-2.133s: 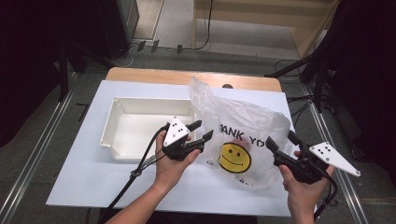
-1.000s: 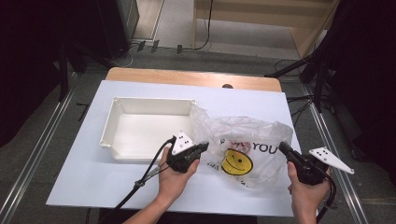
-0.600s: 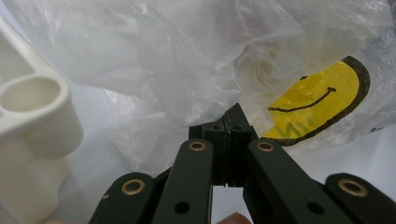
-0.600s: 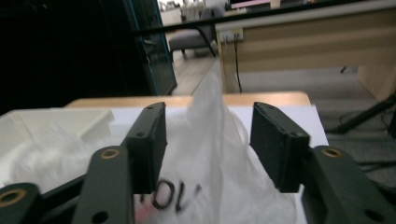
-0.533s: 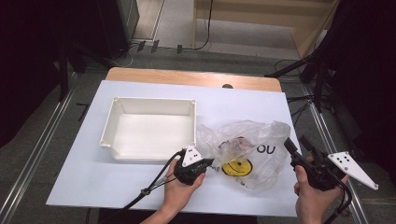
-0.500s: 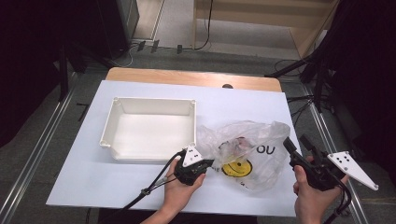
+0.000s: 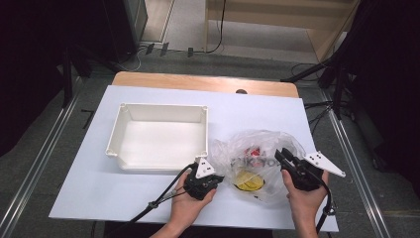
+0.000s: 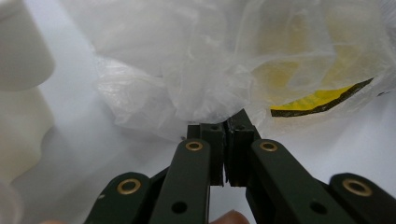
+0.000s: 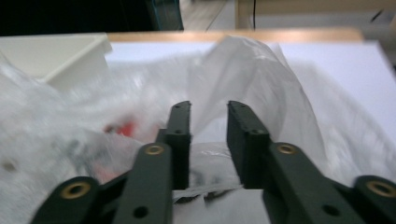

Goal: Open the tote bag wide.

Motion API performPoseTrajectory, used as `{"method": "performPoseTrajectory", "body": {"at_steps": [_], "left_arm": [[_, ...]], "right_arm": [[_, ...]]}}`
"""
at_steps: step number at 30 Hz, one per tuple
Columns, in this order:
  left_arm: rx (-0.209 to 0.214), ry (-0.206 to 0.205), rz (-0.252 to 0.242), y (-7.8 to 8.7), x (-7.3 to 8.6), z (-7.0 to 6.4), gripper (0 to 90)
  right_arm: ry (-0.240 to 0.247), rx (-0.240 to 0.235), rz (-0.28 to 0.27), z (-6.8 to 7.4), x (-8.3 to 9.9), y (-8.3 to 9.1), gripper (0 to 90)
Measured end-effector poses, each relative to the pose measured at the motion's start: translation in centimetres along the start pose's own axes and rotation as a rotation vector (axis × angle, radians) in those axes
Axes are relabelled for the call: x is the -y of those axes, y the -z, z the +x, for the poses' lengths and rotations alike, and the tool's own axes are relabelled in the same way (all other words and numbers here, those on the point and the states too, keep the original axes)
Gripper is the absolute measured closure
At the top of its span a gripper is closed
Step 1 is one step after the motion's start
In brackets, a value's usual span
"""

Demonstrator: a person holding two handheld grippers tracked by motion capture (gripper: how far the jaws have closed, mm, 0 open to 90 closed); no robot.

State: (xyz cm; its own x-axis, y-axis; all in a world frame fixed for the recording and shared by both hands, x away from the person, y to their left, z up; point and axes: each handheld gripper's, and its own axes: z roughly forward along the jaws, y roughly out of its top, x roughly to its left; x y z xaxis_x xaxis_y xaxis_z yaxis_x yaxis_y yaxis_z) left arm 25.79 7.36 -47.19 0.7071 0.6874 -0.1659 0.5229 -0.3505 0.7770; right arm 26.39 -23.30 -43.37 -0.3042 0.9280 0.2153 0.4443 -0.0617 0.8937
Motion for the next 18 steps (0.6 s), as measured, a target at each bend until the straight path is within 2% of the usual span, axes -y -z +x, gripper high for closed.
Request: {"method": "performPoseTrajectory", "body": {"at_steps": [2, 7, 10, 13, 16, 18], "left_arm": [[0.003, 0.006, -0.015, 0.4, 0.1, 0.1, 85.7], [0.026, 0.013, -0.113, 2.1, 0.0, 0.2, 62.4], [0.052, 0.018, -0.181, 3.4, -0.9, -0.3, 44.3], [0.057, 0.018, -0.239, 4.6, -2.0, -0.9, 26.6], [0.062, 0.024, -0.285, 5.1, -3.2, -1.6, 16.1], [0.057, 0.027, -0.299, 4.9, -4.1, -2.0, 14.0]], "right_arm": [[-0.019, -0.012, 0.045, -0.4, 0.8, -0.6, 80.4], [-0.019, -0.031, 0.136, -0.3, 2.2, -1.7, 86.2], [-0.015, -0.044, 0.161, 0.1, 2.7, -2.1, 86.4], [-0.017, -0.056, 0.173, 0.3, 3.1, -2.3, 86.4], [-0.014, -0.057, 0.188, 0.5, 3.3, -2.3, 86.4], [-0.01, -0.057, 0.197, 0.5, 3.5, -2.4, 86.4]]}}
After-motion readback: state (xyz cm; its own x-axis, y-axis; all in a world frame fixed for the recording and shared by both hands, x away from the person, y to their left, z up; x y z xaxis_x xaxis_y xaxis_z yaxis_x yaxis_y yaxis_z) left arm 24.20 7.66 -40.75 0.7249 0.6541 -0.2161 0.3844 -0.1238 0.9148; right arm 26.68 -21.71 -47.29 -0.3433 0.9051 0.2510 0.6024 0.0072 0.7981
